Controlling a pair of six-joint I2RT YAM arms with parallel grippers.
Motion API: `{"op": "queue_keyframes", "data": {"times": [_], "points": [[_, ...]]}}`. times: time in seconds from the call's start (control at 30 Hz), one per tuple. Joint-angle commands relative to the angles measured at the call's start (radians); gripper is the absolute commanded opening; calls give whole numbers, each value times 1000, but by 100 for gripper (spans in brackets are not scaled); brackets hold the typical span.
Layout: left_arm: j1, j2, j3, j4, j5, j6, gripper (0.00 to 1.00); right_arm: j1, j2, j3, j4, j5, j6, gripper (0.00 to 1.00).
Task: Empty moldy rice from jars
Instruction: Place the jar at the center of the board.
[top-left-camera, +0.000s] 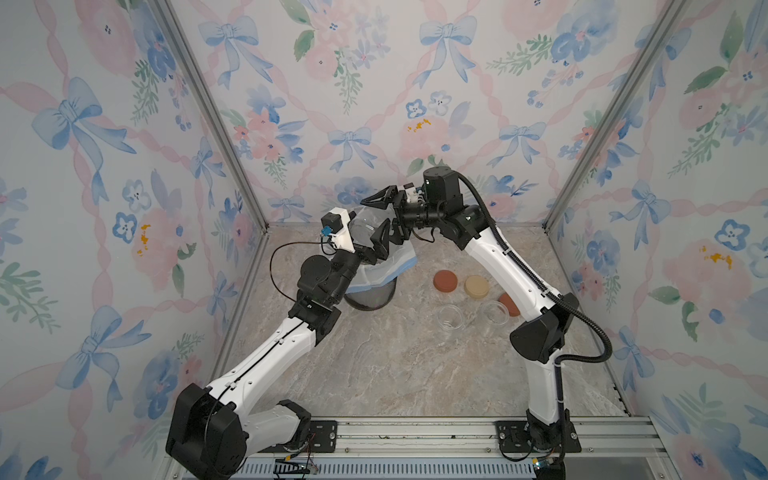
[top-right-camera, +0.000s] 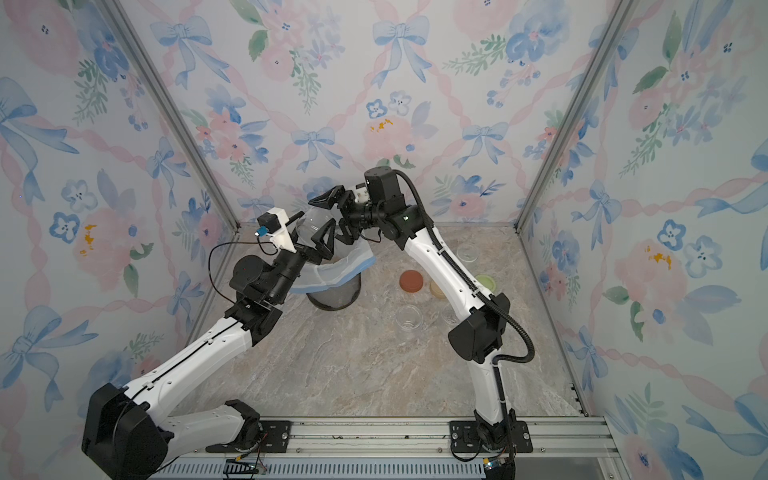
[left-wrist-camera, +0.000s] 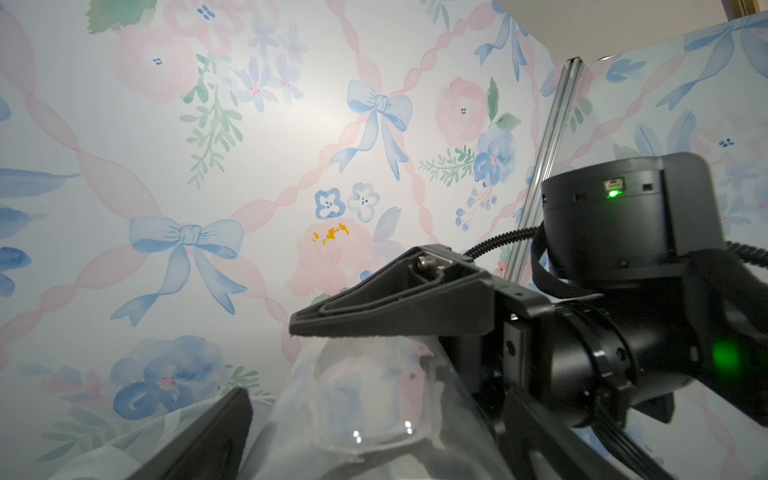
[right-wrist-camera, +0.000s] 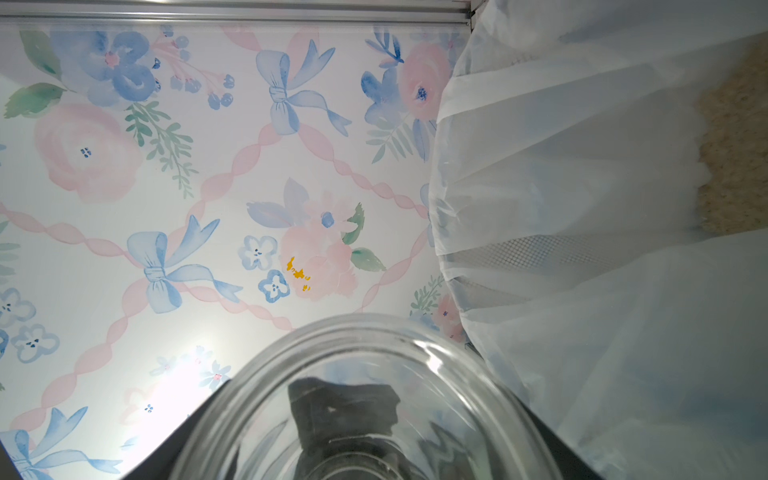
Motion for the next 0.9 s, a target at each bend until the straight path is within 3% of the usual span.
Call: {"op": "queue_keyframes", "data": {"times": [0.0,0.27,0.5,0.87], "points": [[-5,-65,-28,0,16,-26,98,-30,-21,49,5,6,-52,0],[-5,-198,-69,-132,17,-21,98,-44,-35,57,-50,31,-136,0],[-4,-307,-38,-395,47,-15,98,-26,-81,45,-195,88,-371,0],[-3,-492,-38,-714,133,-60,98,108,-325,-278,-186,352,-705,0]]}}
